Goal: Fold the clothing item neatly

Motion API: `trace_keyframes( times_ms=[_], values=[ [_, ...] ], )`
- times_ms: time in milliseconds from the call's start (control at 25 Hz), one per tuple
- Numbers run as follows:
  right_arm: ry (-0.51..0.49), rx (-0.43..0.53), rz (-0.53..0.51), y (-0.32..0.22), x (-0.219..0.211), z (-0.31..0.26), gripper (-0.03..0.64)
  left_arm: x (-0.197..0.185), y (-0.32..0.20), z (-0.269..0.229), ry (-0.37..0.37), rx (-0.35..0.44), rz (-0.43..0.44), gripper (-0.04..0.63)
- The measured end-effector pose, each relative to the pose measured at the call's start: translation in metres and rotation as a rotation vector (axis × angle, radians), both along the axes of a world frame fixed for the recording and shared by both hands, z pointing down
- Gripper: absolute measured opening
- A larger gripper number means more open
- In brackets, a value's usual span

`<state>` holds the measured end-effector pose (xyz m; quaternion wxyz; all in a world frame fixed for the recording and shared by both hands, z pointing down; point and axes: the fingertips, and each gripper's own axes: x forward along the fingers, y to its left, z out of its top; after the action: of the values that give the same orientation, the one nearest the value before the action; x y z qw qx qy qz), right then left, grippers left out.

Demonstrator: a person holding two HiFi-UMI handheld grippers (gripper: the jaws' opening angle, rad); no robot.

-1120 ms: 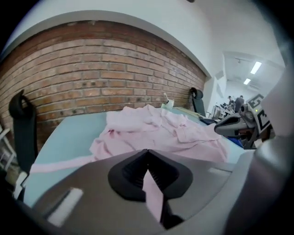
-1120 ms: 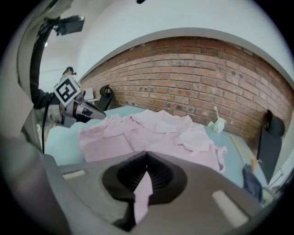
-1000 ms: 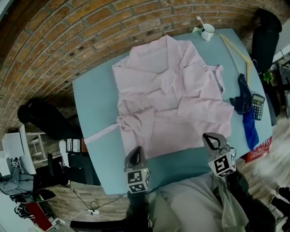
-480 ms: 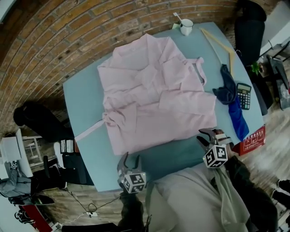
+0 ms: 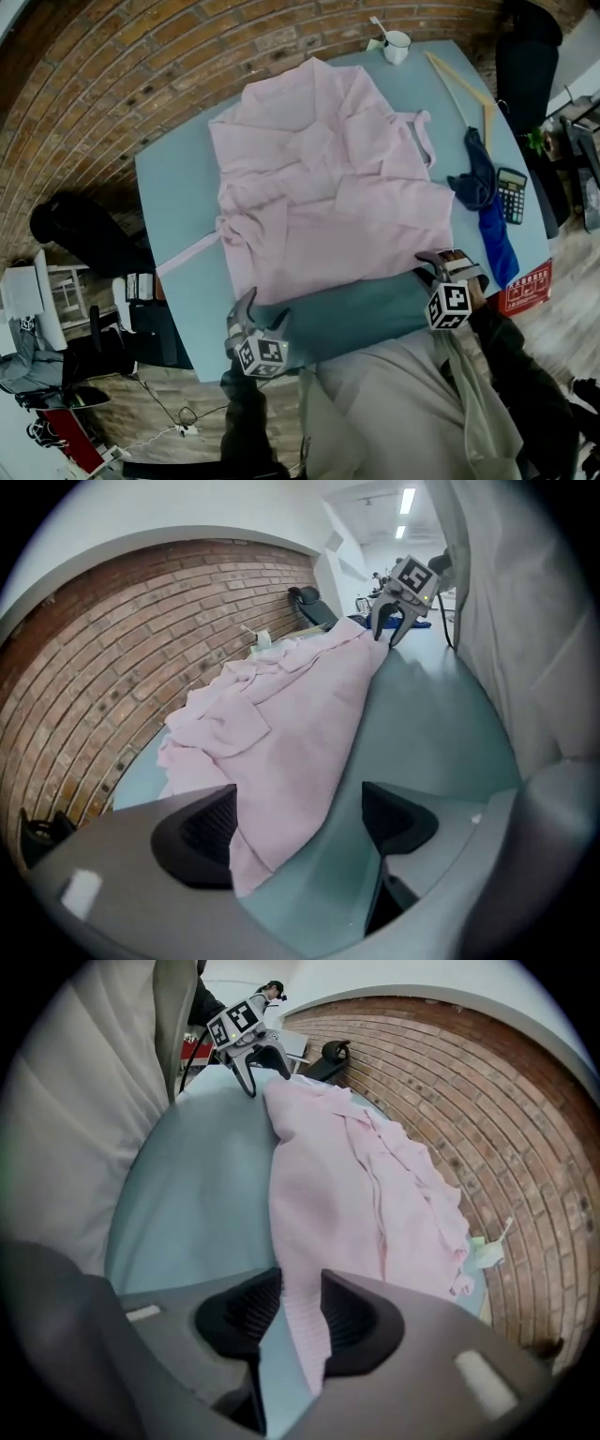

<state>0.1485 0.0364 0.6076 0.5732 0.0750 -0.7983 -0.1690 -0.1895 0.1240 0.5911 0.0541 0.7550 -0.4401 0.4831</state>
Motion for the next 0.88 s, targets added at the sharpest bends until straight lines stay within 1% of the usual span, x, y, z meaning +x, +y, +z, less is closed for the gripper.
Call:
trace_keyframes(
  times_ms=[40,80,120,160,200,240,280,320,360,400,480,640,760,880],
  values=[
    [-0.005,0.027,-0.004,-0.005,0.001,0.0,0.123,0.0,0.0,0.001,-0.004,0.0,0.025,0.431],
    [-0.01,0.052,-0.008,-0.011,0.002,-0.001,0.121,-0.001,0.001,0.002,-0.017,0.0,0.046,0.421],
    [-0.014,0.061,-0.008,-0.015,0.003,0.0,0.121,-0.002,0.001,0.002,-0.04,0.004,0.064,0.338],
    [-0.016,0.049,-0.002,-0.018,0.004,0.001,0.12,-0.005,0.0,0.003,-0.07,0.016,0.076,0.293],
    [-0.014,0.027,0.002,-0.018,0.004,0.002,0.116,-0.008,-0.002,0.004,-0.106,0.03,0.081,0.268],
    [-0.008,0.01,0.001,-0.017,0.004,0.004,0.103,-0.011,-0.003,0.007,-0.149,0.043,0.086,0.198],
    [0.0,0.007,-0.005,-0.015,0.003,0.005,0.088,-0.013,-0.005,0.01,-0.194,0.053,0.095,0.161],
    [0.007,0.02,-0.011,-0.014,0.002,0.006,0.077,-0.014,-0.008,0.014,-0.234,0.061,0.105,0.105],
    [0.012,0.042,-0.013,-0.014,0.002,0.007,0.043,-0.014,-0.011,0.016,-0.259,0.067,0.107,0.055],
    [0.014,0.063,-0.009,-0.013,0.001,0.007,0.036,-0.014,-0.013,0.016,-0.265,0.071,0.094,0.049],
    [-0.008,0.078,0.022,-0.011,0.0,0.002,0.029,-0.014,-0.014,0.015,-0.242,0.073,0.045,0.046],
    [-0.092,0.057,0.103,-0.007,0.002,-0.018,0.028,-0.01,0.001,0.007,-0.218,0.091,-0.007,0.041],
    [-0.078,0.031,0.104,0.008,0.011,-0.03,0.028,-0.001,0.024,-0.002,-0.18,0.087,-0.046,0.04],
    [-0.049,0.002,0.089,0.029,0.021,-0.038,0.028,0.015,0.049,-0.018,-0.173,0.064,-0.033,0.04]
  ],
)
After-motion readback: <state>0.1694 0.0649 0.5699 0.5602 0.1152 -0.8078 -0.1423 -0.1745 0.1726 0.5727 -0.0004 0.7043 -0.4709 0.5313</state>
